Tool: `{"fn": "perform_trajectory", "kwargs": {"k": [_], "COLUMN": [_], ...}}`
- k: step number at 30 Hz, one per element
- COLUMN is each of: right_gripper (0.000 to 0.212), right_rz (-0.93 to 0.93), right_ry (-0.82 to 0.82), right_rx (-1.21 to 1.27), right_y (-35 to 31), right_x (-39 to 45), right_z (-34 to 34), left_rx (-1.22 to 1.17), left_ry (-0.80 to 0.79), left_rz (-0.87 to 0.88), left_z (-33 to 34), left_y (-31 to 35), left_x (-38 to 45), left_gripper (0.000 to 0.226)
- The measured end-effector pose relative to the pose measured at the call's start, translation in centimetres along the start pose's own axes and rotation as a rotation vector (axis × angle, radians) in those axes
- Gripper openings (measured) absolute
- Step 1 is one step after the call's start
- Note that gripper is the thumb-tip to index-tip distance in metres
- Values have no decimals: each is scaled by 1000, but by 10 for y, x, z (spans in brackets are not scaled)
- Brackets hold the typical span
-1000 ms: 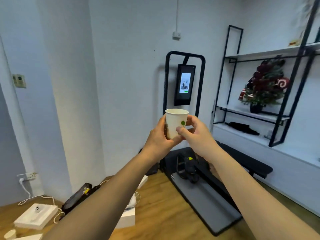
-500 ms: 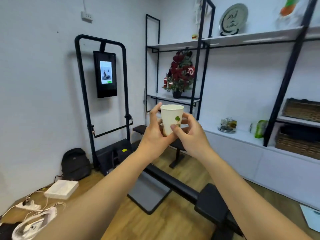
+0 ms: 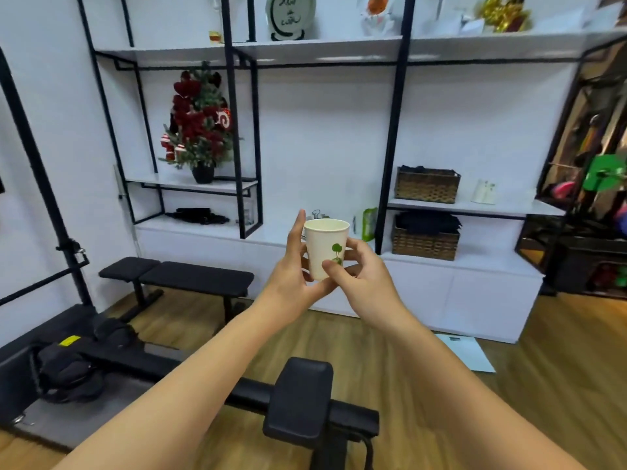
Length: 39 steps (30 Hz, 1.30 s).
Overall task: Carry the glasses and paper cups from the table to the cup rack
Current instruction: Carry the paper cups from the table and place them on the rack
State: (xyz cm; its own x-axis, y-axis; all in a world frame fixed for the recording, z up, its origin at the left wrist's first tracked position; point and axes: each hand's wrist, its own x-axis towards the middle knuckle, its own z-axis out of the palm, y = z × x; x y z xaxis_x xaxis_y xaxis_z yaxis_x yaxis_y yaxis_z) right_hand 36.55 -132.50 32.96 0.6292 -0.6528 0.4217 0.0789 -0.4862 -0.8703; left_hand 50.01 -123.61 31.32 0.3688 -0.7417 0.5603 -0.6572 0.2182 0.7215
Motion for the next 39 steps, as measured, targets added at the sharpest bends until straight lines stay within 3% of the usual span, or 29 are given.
{"fn": "perform_trajectory", "kwargs": {"k": [17,29,39], "right_gripper": [37,37,40], "right_rz": [114,93,98], "right_ry": [111,-71,-62], "right_rx": [-43,-127,-20], "right_y": [183,299,380], "right_x": [216,376,486], "right_z": [-169,-329,-365], "left_rx": [-124,-74,10], "left_ry": [-122,-48,-13], "left_rz": [-53,-122,-132], "left_z": [213,369,432], "left_y": [-115,-148,-213], "left_x": [252,415,519], "left_gripper": [113,113,101]}}
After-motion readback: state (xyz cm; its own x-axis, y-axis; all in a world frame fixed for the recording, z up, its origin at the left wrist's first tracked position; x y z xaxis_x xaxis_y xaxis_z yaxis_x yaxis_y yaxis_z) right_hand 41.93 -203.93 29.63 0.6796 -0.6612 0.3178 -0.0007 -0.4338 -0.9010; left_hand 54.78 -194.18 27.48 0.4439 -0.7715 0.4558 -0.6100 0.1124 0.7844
